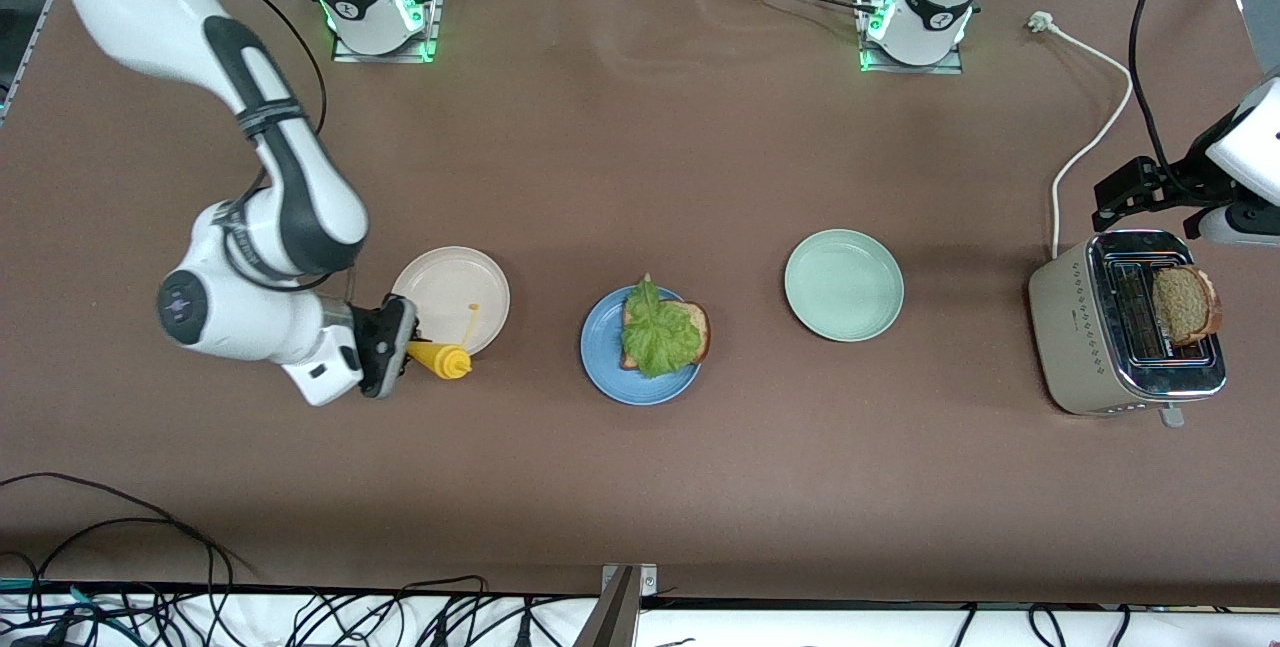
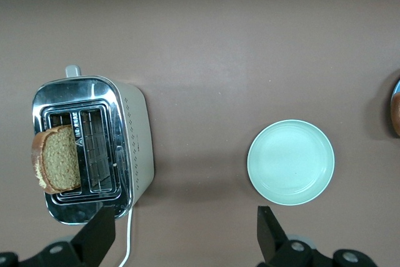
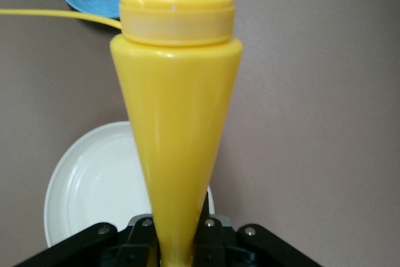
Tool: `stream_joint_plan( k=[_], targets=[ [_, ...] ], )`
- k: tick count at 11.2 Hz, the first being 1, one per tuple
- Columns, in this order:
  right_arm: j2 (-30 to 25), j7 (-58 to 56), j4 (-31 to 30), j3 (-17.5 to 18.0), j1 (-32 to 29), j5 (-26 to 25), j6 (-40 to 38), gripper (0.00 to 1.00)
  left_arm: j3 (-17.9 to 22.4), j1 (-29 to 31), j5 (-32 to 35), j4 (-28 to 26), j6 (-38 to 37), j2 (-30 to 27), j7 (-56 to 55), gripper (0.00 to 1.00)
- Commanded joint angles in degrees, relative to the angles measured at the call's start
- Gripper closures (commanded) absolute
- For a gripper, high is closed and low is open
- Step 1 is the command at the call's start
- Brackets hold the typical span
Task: Make sandwich in blue plate with both arms
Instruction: 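Lift the mustard bottle and carry it over the blue plate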
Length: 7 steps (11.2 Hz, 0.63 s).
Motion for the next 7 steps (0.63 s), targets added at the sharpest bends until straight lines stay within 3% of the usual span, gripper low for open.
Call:
stream_joint_plan(
  k=[1,4,7],
  targets=[
    [-1.84,12.16,-0.77,-1.2,6.38,-9.07,-0.63,1.0,0.18,0.11,-1.16,1.28,-0.42,0.58,0.97,0.0],
    [-2.01,19.47,-0.77,-1.82,11.39,-17.95,-2.2,1.0,0.18,0.29,-1.25,1.37,-0.42,0.58,0.97,0.0],
    [-1.92,24.3,-0.25,-7.77,20.95,-23.77,-4.83,1.0,0.18,0.29,-1.16,1.29,-0.42,0.58,0.97,0.0]
  ],
)
